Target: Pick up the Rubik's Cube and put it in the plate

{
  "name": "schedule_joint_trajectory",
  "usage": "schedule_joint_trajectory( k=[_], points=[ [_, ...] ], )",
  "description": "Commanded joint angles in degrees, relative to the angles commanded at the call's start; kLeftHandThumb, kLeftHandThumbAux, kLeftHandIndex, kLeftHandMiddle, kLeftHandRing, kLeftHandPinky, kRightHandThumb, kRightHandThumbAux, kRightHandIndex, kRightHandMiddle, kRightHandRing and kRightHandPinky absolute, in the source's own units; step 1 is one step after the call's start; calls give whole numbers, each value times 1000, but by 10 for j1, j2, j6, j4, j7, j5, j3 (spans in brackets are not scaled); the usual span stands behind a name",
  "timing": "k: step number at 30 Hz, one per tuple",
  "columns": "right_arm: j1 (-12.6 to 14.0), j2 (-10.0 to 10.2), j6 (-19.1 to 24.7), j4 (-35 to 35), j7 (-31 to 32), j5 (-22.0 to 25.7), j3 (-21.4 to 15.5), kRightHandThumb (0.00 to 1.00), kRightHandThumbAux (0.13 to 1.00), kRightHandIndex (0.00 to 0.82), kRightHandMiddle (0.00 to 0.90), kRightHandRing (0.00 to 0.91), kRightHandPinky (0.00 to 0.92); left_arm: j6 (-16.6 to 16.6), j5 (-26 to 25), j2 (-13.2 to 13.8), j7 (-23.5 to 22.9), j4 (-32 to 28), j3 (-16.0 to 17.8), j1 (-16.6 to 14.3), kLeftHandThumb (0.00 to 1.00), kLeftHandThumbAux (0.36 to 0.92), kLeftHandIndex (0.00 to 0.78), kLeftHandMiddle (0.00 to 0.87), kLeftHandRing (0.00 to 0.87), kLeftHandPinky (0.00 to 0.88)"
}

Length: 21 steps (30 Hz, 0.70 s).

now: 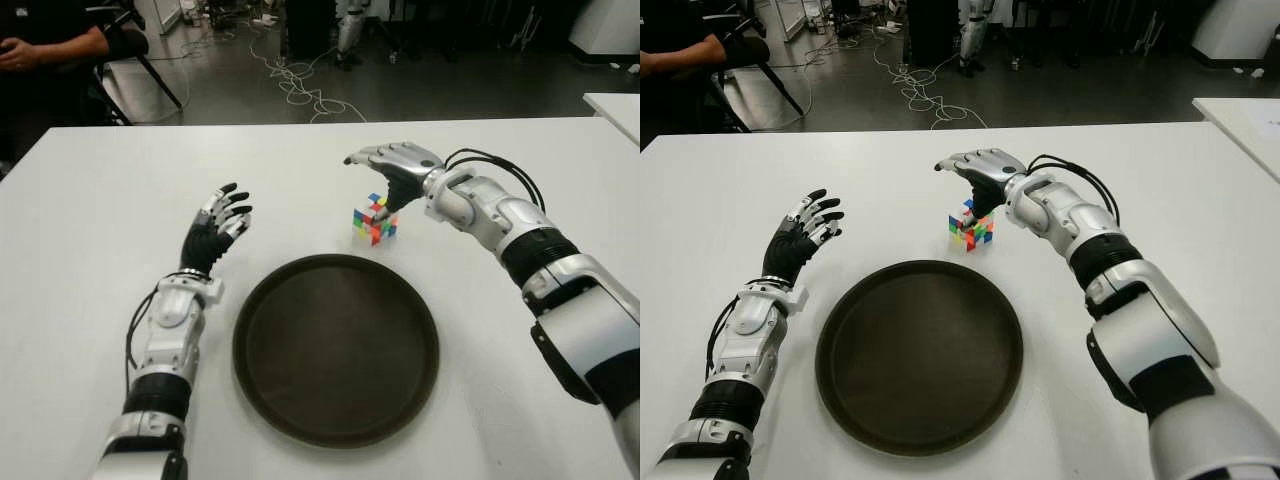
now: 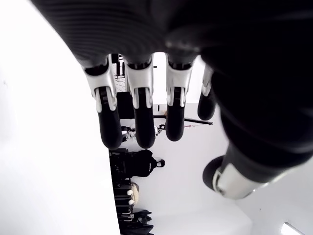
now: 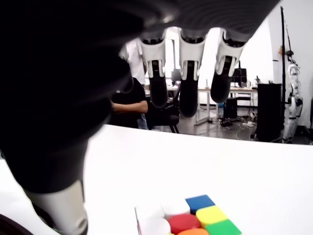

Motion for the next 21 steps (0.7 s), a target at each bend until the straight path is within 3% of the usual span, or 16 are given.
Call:
schedule_joint_trajectory(
  k=[21],
  points=[
    [-8, 7, -3, 36, -10, 1, 15, 0, 800, 145, 186, 207, 225, 7, 1, 0, 0, -11, -3, 4, 332, 716, 139, 215, 226, 292]
  ],
)
